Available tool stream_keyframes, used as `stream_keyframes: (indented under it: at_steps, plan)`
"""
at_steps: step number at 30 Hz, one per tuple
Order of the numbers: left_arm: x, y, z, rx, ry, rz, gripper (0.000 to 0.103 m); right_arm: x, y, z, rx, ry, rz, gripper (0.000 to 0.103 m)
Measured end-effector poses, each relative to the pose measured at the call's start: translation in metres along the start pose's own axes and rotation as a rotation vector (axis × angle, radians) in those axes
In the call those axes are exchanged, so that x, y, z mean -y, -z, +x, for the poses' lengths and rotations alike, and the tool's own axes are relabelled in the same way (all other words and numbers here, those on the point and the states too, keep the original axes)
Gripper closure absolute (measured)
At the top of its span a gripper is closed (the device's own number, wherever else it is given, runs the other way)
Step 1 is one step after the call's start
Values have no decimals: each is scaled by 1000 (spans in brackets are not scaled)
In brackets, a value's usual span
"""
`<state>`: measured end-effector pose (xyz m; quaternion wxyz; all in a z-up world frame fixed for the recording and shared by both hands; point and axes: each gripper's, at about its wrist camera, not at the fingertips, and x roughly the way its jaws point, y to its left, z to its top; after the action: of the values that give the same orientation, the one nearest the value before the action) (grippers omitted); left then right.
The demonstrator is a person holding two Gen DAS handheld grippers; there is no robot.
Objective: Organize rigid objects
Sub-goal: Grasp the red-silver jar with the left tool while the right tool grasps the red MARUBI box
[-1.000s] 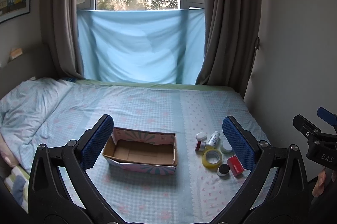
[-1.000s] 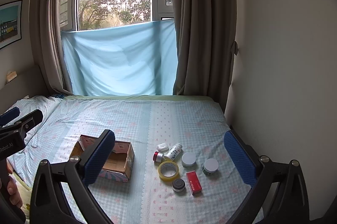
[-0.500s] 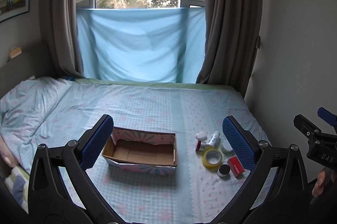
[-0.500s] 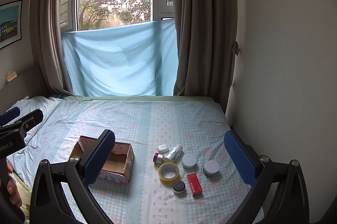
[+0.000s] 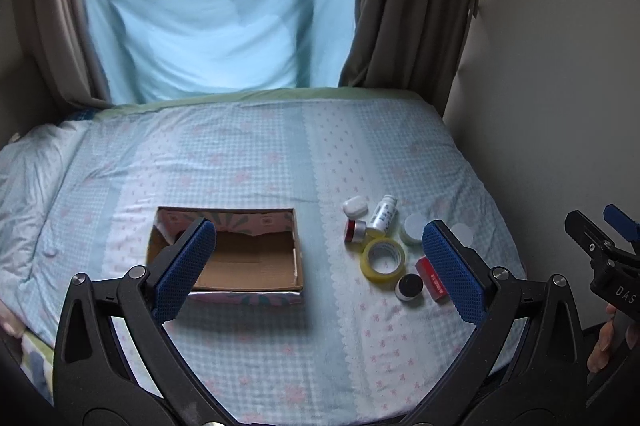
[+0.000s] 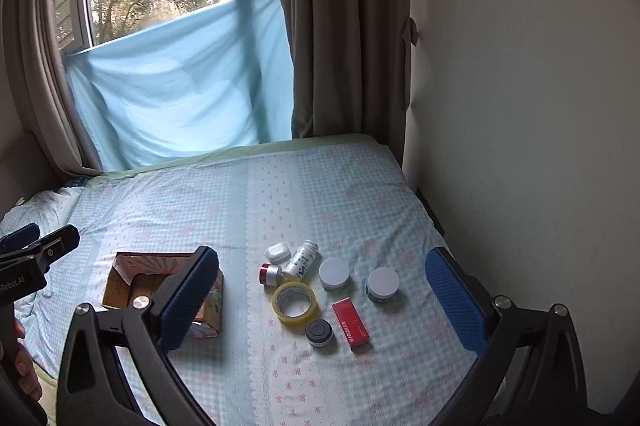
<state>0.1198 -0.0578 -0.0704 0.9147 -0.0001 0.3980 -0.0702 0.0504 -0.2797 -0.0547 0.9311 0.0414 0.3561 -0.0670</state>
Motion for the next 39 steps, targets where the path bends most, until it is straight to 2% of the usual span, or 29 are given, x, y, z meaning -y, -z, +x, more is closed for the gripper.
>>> stream_keyframes:
  at_steps: [6, 13, 18, 20, 25, 28, 29, 32, 34, 39]
  plan:
    - [41, -4, 111, -165, 49, 77, 0, 28, 14, 74, -122, 33, 3, 0]
    - [75, -5, 240, -342, 57, 169, 0, 63, 44, 167, -272, 41, 41, 0]
    - [86, 6, 327, -470, 66, 185, 1, 77, 69, 229, -377, 42, 43, 0]
    - [88, 14, 356, -519, 61, 197, 4, 80, 80, 254, -421, 37, 32, 0]
    - [85, 36, 412, -632, 39, 204, 7, 81, 105, 305, -530, 19, -9, 2]
    - [82, 48, 437, -679, 21, 227, 7, 75, 123, 331, -616, 44, -87, 13]
    - [81, 52, 443, -694, 21, 232, 7, 74, 129, 337, -637, 45, -100, 16]
    - [78, 61, 459, -729, 14, 249, 10, 72, 143, 349, -692, 24, -118, 17]
    - [77, 66, 468, -748, 9, 255, 17, 69, 149, 355, -717, 23, -153, 17]
    - [75, 76, 488, -778, 9, 273, 19, 64, 162, 373, -780, 6, -193, 22]
